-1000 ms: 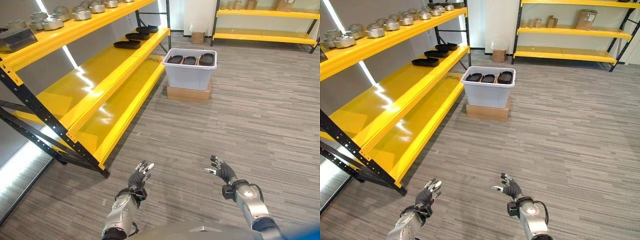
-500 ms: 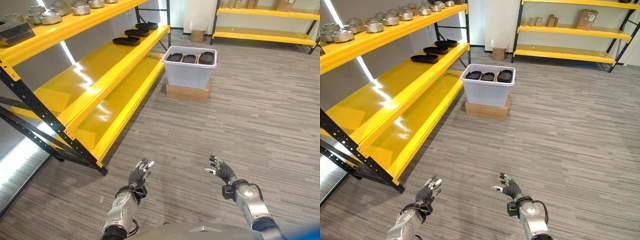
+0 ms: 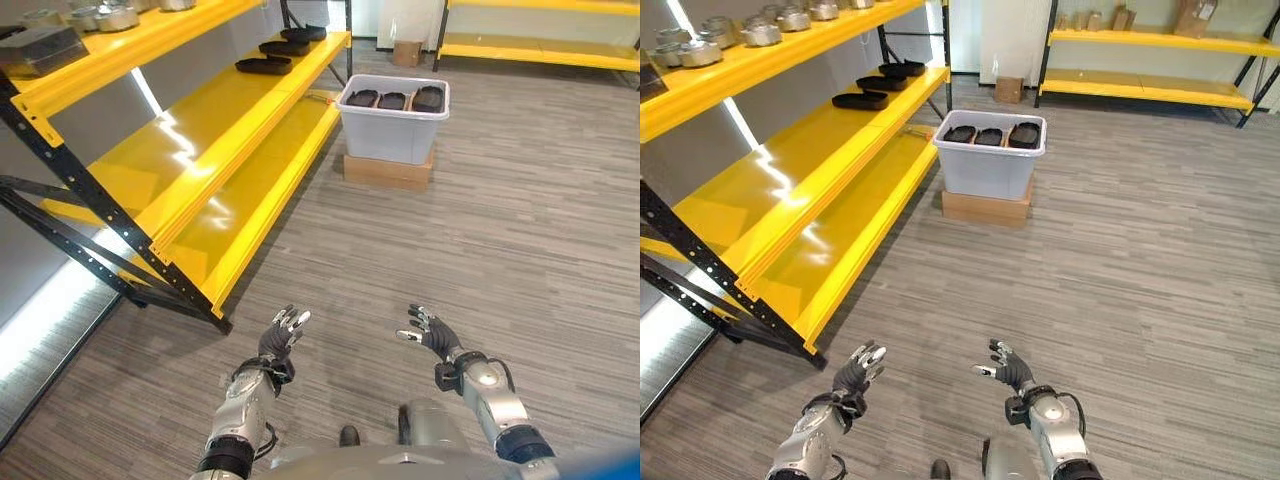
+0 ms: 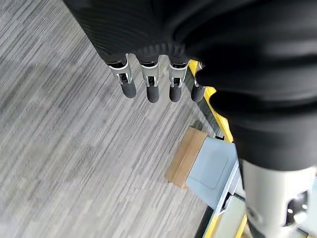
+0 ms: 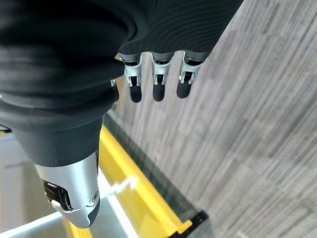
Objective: Move parts from the plastic box to the shelf.
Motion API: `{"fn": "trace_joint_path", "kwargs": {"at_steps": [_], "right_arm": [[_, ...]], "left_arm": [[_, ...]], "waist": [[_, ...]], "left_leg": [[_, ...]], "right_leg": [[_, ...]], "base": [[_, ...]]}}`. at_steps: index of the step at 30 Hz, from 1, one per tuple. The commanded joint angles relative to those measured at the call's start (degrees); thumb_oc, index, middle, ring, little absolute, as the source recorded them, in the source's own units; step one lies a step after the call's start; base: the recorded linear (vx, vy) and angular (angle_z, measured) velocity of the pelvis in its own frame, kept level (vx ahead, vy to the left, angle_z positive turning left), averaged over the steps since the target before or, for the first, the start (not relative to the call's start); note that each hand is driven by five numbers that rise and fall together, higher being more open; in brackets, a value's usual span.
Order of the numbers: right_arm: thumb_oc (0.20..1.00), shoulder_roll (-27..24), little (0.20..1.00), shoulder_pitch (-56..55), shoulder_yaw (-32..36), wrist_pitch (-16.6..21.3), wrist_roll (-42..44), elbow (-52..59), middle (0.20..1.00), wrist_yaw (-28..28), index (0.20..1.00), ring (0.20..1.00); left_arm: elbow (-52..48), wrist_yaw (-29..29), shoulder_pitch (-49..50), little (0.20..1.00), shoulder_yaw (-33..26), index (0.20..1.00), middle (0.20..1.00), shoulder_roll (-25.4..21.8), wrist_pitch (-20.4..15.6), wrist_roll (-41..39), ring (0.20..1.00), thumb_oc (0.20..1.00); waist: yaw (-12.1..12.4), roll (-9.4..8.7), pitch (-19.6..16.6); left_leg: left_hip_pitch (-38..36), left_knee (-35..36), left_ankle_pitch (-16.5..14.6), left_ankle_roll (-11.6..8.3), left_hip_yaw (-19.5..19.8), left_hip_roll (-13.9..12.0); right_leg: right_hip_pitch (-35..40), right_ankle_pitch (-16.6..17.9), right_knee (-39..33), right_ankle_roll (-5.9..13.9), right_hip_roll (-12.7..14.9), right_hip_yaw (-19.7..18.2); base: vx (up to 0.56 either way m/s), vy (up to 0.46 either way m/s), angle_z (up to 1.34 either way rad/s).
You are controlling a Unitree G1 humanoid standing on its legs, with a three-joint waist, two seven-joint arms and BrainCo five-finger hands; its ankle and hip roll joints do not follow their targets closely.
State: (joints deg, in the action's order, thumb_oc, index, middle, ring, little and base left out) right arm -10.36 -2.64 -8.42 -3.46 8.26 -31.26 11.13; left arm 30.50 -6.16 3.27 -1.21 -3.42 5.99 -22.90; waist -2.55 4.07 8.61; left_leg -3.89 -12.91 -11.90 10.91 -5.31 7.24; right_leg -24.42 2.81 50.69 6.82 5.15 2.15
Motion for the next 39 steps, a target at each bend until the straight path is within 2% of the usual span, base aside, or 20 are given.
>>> {"fn": "trace_joint_path", "kwargs": {"at_steps": [1,4,6,11,14,16,18,21,23,24,25,27,28,29,30,31,32,33,36,39], "right_arm": [[1.000,2.3,1.000,2.3,1.8,2.4,3.2,1.4,1.000,0.5,1.000,1.000],[1.000,2.2,1.000,2.2,2.2,2.2,3.6,1.6,1.000,0.5,1.000,1.000],[1.000,2.8,1.000,2.5,2.1,2.0,3.4,2.2,1.000,0.5,1.000,1.000],[1.000,2.9,1.000,1.3,2.7,1.9,2.6,2.3,1.000,0.8,1.000,1.000],[1.000,1.5,1.000,1.7,2.4,2.2,2.2,2.3,1.000,0.9,1.000,1.000],[1.000,0.6,1.000,2.0,2.2,2.6,1.8,2.4,1.000,0.8,1.000,1.000],[1.000,0.1,1.000,2.2,2.0,2.7,2.0,2.1,1.000,0.6,1.000,1.000],[1.000,-1.2,1.000,2.7,2.1,2.5,1.8,2.5,1.000,0.3,1.000,1.000],[1.000,-2.1,1.000,3.6,1.9,2.3,1.7,2.2,1.000,-0.1,1.000,1.000],[1.000,-2.1,1.000,3.6,1.9,2.3,1.7,2.2,1.000,-0.1,1.000,1.000],[1.000,-2.3,1.000,3.7,2.0,2.1,1.8,2.4,1.000,-0.5,1.000,1.000],[1.000,-2.4,1.000,3.6,2.1,2.0,1.8,2.6,1.000,-0.5,1.000,1.000],[1.000,-2.4,1.000,3.6,1.8,2.1,1.8,2.7,1.000,-0.4,1.000,1.000],[1.000,-2.2,1.000,3.5,1.6,2.2,1.7,2.5,1.000,-0.2,1.000,1.000],[1.000,-2.2,1.000,3.3,1.6,2.0,1.7,2.8,1.000,-0.1,1.000,1.000],[1.000,-1.8,1.000,2.9,0.9,2.1,1.6,2.6,1.000,0.2,1.000,1.000],[1.000,-1.8,1.000,2.9,0.9,2.1,1.6,2.6,1.000,0.2,1.000,1.000],[1.000,-1.5,1.000,3.1,0.1,2.4,1.6,2.8,1.000,0.8,1.000,1.000],[1.000,-0.5,1.000,3.1,-1.5,2.5,1.5,3.9,1.000,2.0,1.000,1.000],[1.000,0.2,1.000,3.4,-2.4,2.7,1.6,4.6,1.000,2.1,1.000,1.000]], "left_arm": [[-2.8,-0.7,-1.6,1.000,-0.1,1.000,1.000,-2.4,-2.0,1.7,1.000,1.000],[-1.8,-0.2,-2.2,1.000,0.0,1.000,1.000,-2.3,-2.3,2.0,1.000,1.000],[-1.7,0.4,-2.4,1.000,-0.5,1.000,1.000,-1.8,-2.4,1.6,1.000,1.000],[-0.1,0.4,-2.9,1.000,0.0,1.000,1.000,-1.2,-2.5,2.0,1.000,1.000],[-0.8,0.2,-1.6,1.000,0.3,1.000,1.000,-0.1,-2.3,1.7,1.000,1.000],[-1.7,0.2,-0.8,1.000,0.5,1.000,1.000,0.4,-2.4,1.3,1.000,1.000],[-1.5,0.3,-0.6,1.000,0.8,1.000,1.000,0.3,-2.5,1.1,1.000,1.000],[-2.9,0.4,-0.1,1.000,1.3,1.000,1.000,0.2,-2.4,0.2,1.000,1.000],[-3.1,0.0,0.0,1.000,1.3,1.000,1.000,-0.3,-2.3,-0.7,1.000,1.000],[-3.1,0.0,0.0,1.000,1.3,1.000,1.000,-0.3,-2.3,-0.7,1.000,1.000],[-4.1,-0.2,0.6,1.000,1.8,1.000,1.000,-0.5,-1.9,-0.9,1.000,1.000],[-4.5,-0.2,1.0,1.000,1.9,1.000,1.000,-0.7,-1.8,-1.2,1.000,1.000],[-5.0,-0.2,1.8,1.000,1.4,1.000,1.000,-1.5,-1.8,-1.3,1.000,1.000],[-5.3,-0.3,2.1,1.000,1.0,1.000,1.000,-1.9,-1.9,-1.4,1.000,1.000],[-6.1,-0.2,2.4,1.000,0.8,1.000,1.000,-2.2,-1.7,-1.8,1.000,1.000],[-6.5,-0.2,2.9,1.000,0.2,1.000,1.000,-2.1,-1.7,-1.7,1.000,1.000],[-6.5,-0.2,2.9,1.000,0.2,1.000,1.000,-2.1,-1.7,-1.7,1.000,1.000],[-7.0,-0.4,3.5,1.000,-0.7,1.000,1.000,-1.3,-2.0,-1.7,1.000,1.000],[-7.3,-0.3,3.7,1.000,-1.3,1.000,1.000,-0.8,-2.0,-1.7,1.000,1.000],[-6.8,-0.2,2.5,1.000,-1.0,1.000,1.000,-1.0,-2.3,-1.6,1.000,1.000]], "waist": [[-2.6,-0.89,-0.9],[-4.2,-1.65,-1.3],[-4.4,-1.91,-1.3],[-6.0,-2.79,-4.9],[-5.7,-1.16,-6.4],[-5.6,-0.22,-7.3],[-5.2,-0.40,-7.7],[-3.6,-2.68,-6.2],[-1.2,-5.13,-3.4],[-1.2,-5.07,-3.4],[0.7,-5.84,-1.9],[1.3,-6.31,-1.6],[2.5,-6.83,-0.7],[3.3,-6.86,-0.5],[3.6,-7.02,-0.5],[4.6,-6.59,-0.7],[4.6,-6.73,-0.6],[5.8,-5.86,-0.7],[6.4,-4.25,-2.2],[6.3,-4.25,-3.2]], "left_leg": [[-9.6,15.0,9.7,-7.95,6.5,-4.2],[-12.9,16.5,7.9,-9.08,7.7,-3.7],[-15.1,16.7,7.5,-9.98,8.0,-4.1],[-19.9,15.4,5.6,-11.03,9.6,-5.4],[-20.0,12.4,7.6,-11.96,9.8,-8.0],[-19.2,8.1,11.9,-13.65,9.8,-9.5],[-16.5,2.0,15.5,-15.20,8.9,-9.7],[-6.4,-19.6,21.2,-16.72,6.6,-8.6],[2.9,-35.8,20.7,-14.39,3.3,-9.9],[2.9,-35.9,20.7,-14.39,3.3,-10.0],[11.4,-35.6,15.5,-12.39,2.4,-6.5],[14.7,-35.0,14.7,-11.84,1.8,-5.7],[19.4,-24.0,13.0,-10.65,0.6,-6.0],[21.6,-12.7,14.4,-10.47,0.3,-6.9],[21.2,-10.5,15.3,-10.76,0.6,-6.9],[21.7,3.5,17.0,-11.08,1.9,-6.8],[21.3,3.9,17.2,-11.05,1.8,-6.7],[23.3,11.0,18.4,-12.12,4.1,-6.4],[18.2,14.3,19.9,-12.11,5.6,-6.8],[15.1,12.8,20.7,-12.19,5.3,-6.3]], "right_leg": [[4.3,4.4,-25.5,-3.55,-3.0,1.9],[4.6,8.0,-43.9,-3.06,-2.1,5.5],[5.2,9.2,-51.2,-2.49,-1.5,8.9],[7.5,12.6,-51.4,-2.24,-3.2,4.6],[7.9,11.2,-47.4,-3.35,-4.4,5.7],[9.0,9.2,-46.0,-4.67,-5.6,6.1],[11.8,8.4,-47.2,-5.56,-6.7,5.5],[18.5,7.1,-50.7,-7.14,-6.4,4.0],[24.2,5.3,-52.8,-9.43,-6.2,1.6],[24.2,5.4,-52.8,-9.44,-6.3,1.6],[27.0,4.6,-53.7,-9.96,-6.3,0.0],[27.6,4.6,-53.9,-9.68,-6.2,-0.6],[28.7,4.5,-54.3,-8.62,-6.2,-1.6],[29.8,4.1,-54.7,-8.09,-6.4,-2.3],[30.1,3.9,-54.3,-7.99,-6.4,-2.7],[31.4,2.9,-54.5,-7.65,-7.0,-3.8],[31.6,2.8,-54.5,-7.62,-6.9,-3.8],[34.1,1.3,-54.7,-7.50,-7.3,-5.8],[34.5,-1.3,-52.4,-7.76,-8.4,-7.7],[34.8,-2.8,-50.5,-7.73,-7.9,-8.6]], "base": [[0.24,0.017,0.43],[0.32,-0.047,0.72],[0.33,-0.076,0.50],[0.43,-0.141,0.33],[0.41,-0.199,0.65],[0.40,-0.204,0.05],[0.34,-0.209,-0.12],[0.29,-0.250,-0.12],[0.26,-0.311,-0.50],[0.29,-0.250,-0.48],[0.18,-0.106,-0.41],[0.18,-0.070,-0.38],[0.27,0.013,-0.53],[0.33,0.010,-0.61],[0.41,0.072,-0.64],[0.29,0.051,-0.52],[0.49,0.118,-0.51],[0.34,0.087,-0.42],[0.29,0.131,-0.57],[0.21,0.143,-0.94]]}}
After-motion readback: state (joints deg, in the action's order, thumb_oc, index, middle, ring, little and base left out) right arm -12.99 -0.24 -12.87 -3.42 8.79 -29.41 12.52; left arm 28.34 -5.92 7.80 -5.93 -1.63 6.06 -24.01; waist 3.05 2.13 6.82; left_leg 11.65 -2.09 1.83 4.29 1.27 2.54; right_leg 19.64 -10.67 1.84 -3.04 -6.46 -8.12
